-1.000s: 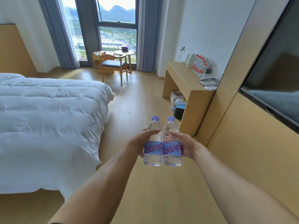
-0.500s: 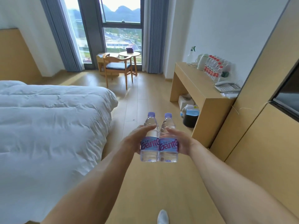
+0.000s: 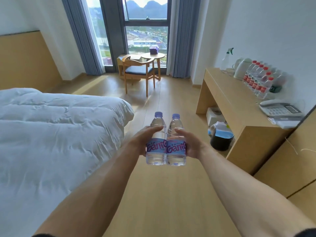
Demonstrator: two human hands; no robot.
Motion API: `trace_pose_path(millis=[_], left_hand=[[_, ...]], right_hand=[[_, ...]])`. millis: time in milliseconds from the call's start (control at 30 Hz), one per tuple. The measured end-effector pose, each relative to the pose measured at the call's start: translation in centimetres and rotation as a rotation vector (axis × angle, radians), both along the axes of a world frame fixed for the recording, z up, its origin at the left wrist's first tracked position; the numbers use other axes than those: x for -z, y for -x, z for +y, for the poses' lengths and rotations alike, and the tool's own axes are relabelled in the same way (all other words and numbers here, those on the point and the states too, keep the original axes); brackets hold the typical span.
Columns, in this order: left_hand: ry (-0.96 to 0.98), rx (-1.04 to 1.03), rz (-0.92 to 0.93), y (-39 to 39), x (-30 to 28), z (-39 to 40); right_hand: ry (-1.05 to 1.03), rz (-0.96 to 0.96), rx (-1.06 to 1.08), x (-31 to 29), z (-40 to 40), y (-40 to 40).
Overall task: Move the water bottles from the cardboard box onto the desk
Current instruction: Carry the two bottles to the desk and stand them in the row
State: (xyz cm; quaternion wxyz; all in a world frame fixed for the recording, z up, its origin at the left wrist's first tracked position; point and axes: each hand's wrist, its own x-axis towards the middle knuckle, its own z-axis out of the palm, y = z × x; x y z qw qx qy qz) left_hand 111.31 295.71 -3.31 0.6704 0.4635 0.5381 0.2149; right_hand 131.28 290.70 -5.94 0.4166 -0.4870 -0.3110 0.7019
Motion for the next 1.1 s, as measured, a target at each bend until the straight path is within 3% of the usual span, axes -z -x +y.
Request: trace_pose_path(millis=[400,800,1100], left_hand=[[0.003,0.11,0.034,-7.3,0.9,16.9],[0.002,0.251,-0.039,-14.4,-0.5,39.3],[0.026,0.305,-0.058,-19.5,-0.9,50.2]], right_hand=[[-0.026,-0.026,0.066,0.9,14.8,-6.6],[-0.008,-0.086,0.322,0.3,34.7,-11.8],[0.004,-0.07,0.431,0.7,44.9,-16.5]])
